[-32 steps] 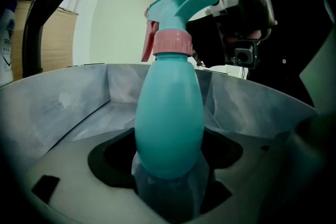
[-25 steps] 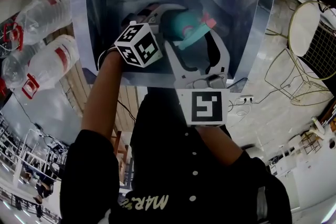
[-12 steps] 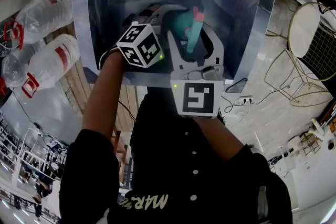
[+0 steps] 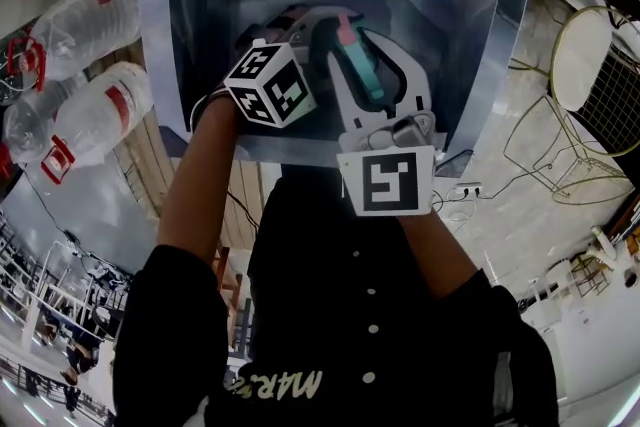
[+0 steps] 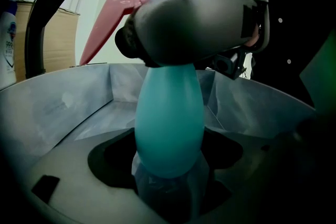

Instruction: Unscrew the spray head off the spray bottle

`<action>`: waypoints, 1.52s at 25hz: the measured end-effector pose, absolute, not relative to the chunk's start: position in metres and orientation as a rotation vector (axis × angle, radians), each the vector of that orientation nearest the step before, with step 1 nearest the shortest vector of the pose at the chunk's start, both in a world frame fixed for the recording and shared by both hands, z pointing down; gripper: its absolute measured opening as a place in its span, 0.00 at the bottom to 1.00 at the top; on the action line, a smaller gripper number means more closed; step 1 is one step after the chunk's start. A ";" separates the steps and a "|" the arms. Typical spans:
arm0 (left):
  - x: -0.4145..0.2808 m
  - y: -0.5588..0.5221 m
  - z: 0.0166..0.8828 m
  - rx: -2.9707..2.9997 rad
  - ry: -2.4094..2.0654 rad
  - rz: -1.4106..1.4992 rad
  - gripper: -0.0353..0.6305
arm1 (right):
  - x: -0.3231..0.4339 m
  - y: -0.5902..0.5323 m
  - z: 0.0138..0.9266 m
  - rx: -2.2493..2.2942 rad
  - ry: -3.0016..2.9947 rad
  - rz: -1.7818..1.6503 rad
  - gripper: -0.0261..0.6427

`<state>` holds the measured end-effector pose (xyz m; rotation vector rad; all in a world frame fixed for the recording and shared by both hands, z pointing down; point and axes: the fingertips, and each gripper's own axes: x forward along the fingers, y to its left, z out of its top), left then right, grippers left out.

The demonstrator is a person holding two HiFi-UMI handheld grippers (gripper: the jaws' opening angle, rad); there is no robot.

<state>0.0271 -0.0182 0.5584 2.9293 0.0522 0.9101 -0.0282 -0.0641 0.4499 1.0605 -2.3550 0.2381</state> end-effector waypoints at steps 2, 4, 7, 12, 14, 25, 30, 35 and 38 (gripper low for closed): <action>0.027 -0.017 0.558 2.936 0.069 0.905 0.64 | -0.034 -0.059 0.447 0.901 -2.466 0.237 0.25; 0.026 -0.016 0.558 2.939 0.089 0.893 0.64 | -0.035 -0.053 0.448 0.725 -2.525 0.270 0.25; 0.026 -0.015 0.557 2.943 0.101 0.890 0.64 | -0.035 -0.044 0.451 0.500 -2.524 0.225 0.25; 0.027 -0.014 0.558 2.942 0.104 0.887 0.64 | -0.038 -0.034 0.450 0.241 -2.592 0.097 0.25; 0.027 -0.014 0.558 2.942 0.104 0.883 0.64 | -0.039 -0.033 0.449 0.183 -2.623 0.085 0.25; 0.025 -0.016 0.559 2.933 0.098 0.880 0.64 | -0.033 -0.035 0.436 0.186 -2.737 0.165 0.25; 0.025 -0.015 0.558 2.933 0.102 0.881 0.64 | -0.032 -0.034 0.419 0.223 -2.792 0.212 0.25; 0.026 -0.015 0.557 2.931 0.091 0.877 0.64 | -0.030 -0.036 0.396 0.252 -2.840 0.201 0.25; 0.025 -0.018 0.557 2.927 0.073 0.873 0.64 | -0.028 -0.041 0.381 0.288 -2.872 0.190 0.25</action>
